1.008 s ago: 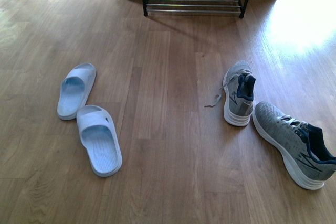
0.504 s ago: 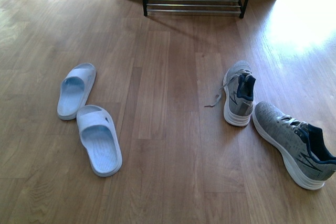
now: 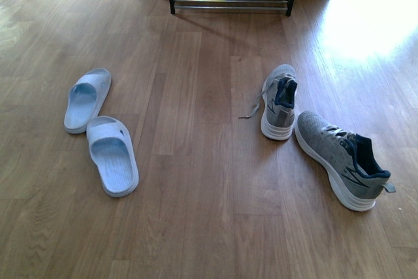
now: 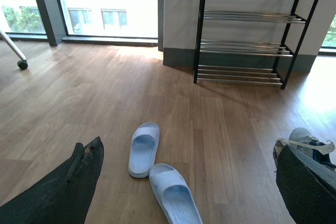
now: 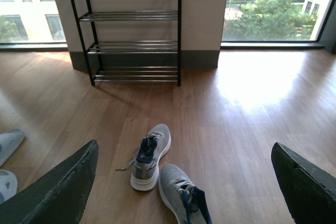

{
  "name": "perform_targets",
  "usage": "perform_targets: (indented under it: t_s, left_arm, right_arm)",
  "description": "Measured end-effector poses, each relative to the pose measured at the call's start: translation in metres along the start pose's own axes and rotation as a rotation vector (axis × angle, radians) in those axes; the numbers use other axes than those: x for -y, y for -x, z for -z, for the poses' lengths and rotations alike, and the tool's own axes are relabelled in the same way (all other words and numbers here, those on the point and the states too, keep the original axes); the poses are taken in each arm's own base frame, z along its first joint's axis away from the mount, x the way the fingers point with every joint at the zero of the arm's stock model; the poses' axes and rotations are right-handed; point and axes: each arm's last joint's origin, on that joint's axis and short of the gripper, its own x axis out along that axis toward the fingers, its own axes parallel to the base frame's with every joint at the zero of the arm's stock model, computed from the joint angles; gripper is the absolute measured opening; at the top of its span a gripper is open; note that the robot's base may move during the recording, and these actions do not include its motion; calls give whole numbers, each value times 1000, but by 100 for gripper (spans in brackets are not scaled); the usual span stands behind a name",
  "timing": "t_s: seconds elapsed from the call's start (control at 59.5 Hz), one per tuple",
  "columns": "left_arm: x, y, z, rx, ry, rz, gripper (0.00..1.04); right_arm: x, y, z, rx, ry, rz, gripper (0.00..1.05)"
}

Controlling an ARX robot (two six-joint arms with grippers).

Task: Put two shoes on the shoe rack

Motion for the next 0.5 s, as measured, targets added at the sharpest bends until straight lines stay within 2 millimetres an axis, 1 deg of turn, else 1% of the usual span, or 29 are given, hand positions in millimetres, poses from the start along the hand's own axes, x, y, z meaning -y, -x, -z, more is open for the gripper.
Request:
perform_targets:
  t_s: [0.504]
  left_arm:
    - [0, 0, 0, 0, 0, -1, 95]
  right_arm:
    - [0, 0, 0, 1, 0, -1, 96]
